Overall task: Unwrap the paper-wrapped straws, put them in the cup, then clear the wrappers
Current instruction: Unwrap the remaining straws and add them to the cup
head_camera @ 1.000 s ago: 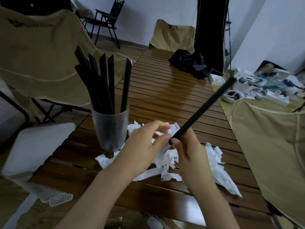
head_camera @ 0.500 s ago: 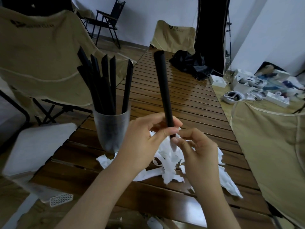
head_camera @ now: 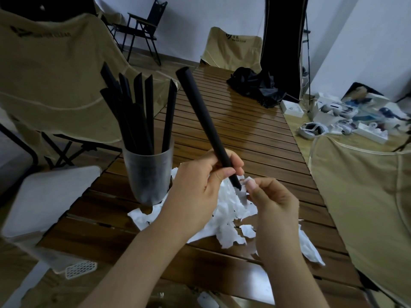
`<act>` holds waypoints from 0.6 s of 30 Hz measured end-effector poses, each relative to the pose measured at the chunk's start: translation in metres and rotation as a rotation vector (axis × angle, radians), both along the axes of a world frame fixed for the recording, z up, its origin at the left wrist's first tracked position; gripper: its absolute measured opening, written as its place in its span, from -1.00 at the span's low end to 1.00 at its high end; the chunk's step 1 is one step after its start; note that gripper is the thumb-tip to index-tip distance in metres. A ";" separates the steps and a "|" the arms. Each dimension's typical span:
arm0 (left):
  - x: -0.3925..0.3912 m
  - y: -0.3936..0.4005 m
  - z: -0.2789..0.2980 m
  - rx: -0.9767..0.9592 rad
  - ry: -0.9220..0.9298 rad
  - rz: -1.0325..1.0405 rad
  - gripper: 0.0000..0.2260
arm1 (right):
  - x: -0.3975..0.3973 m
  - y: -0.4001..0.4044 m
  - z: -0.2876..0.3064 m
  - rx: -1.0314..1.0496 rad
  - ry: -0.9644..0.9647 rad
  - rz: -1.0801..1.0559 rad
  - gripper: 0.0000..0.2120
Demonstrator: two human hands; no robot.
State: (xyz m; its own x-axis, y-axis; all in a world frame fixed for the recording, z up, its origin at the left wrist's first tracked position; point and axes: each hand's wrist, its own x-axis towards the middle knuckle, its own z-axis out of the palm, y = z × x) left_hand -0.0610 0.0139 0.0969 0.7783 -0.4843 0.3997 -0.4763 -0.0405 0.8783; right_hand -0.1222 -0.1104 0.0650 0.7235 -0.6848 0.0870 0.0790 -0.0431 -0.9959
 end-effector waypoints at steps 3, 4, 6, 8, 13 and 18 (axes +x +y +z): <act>-0.001 0.000 0.002 -0.012 -0.007 -0.011 -0.83 | 0.000 -0.005 -0.004 0.007 0.054 -0.054 -0.88; -0.001 0.000 0.002 -0.013 -0.011 -0.011 -0.82 | 0.001 -0.007 -0.006 -0.005 0.072 -0.071 -0.89; -0.001 0.000 0.002 -0.022 -0.009 -0.013 -0.81 | 0.002 -0.011 -0.011 -0.029 0.121 -0.106 -0.90; -0.001 0.001 0.004 -0.030 -0.009 -0.011 -0.80 | 0.004 -0.014 -0.017 -0.102 0.163 -0.161 -0.87; 0.006 0.008 0.007 -0.012 -0.057 0.004 -0.86 | 0.006 -0.024 -0.022 -0.407 0.264 -0.298 -0.83; 0.010 0.013 0.004 0.048 -0.067 0.006 -0.88 | 0.006 -0.020 -0.020 -0.483 0.391 -0.105 -0.89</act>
